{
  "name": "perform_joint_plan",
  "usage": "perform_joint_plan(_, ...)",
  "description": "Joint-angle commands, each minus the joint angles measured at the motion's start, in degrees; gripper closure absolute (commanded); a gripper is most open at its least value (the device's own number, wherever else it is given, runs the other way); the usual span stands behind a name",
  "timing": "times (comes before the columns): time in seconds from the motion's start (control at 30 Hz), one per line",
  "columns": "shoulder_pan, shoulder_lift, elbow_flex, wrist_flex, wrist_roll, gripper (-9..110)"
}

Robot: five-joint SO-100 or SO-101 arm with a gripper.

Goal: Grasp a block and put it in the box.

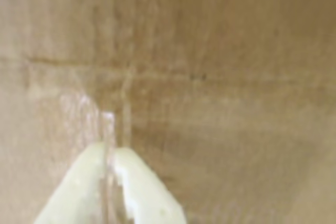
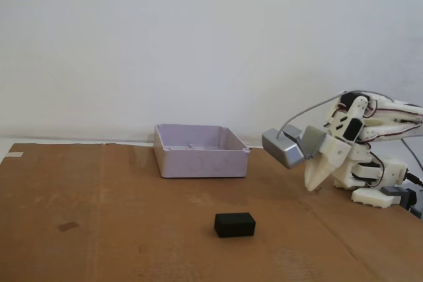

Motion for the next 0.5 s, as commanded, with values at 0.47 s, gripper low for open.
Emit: perform_joint_plan(0.47, -2.2, -13.9, -11.1, -31.2, 0.6, 101)
